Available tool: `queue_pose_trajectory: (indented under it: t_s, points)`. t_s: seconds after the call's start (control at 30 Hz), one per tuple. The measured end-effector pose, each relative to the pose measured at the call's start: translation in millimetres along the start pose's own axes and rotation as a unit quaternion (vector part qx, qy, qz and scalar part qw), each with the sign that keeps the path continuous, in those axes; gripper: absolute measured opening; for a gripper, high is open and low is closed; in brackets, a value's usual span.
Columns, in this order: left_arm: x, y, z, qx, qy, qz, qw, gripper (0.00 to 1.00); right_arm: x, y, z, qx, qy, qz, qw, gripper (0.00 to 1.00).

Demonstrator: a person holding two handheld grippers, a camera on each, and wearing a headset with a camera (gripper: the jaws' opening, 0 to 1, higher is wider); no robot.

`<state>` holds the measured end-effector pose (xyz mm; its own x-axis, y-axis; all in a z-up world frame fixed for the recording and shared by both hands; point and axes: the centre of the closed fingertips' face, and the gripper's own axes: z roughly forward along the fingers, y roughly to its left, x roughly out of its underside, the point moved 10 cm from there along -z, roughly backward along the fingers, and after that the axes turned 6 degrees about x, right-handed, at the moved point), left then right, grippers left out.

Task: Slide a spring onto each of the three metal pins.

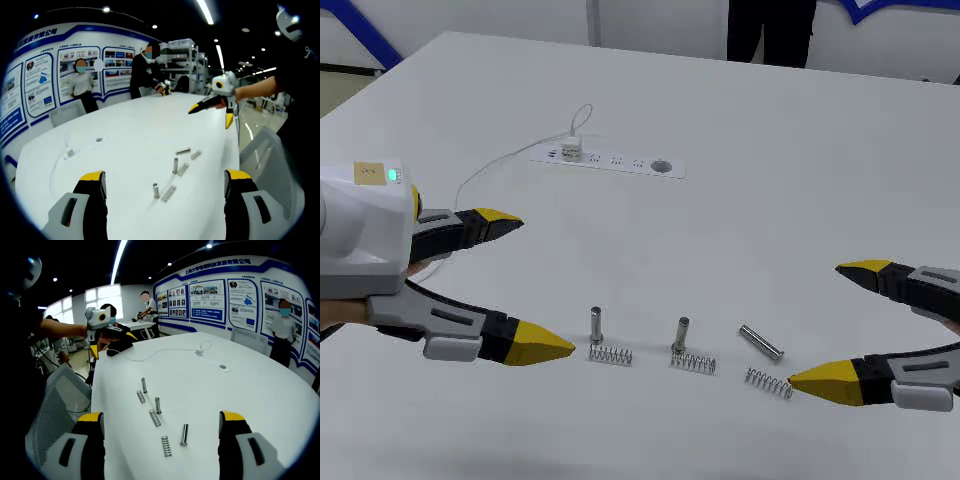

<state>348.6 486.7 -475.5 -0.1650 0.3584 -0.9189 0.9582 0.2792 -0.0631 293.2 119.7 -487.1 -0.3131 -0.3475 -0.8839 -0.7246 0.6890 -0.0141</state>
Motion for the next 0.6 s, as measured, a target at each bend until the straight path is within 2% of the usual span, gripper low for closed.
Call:
queue_pose_trajectory:
  t_s: [0.6]
  points:
    - [1.4,-1.7,0.5,0.002,0.002,-0.003,1.0000,1.00,0.1,0.0,0.3,-0.001,0.002,0.000,1.0000,0.96]
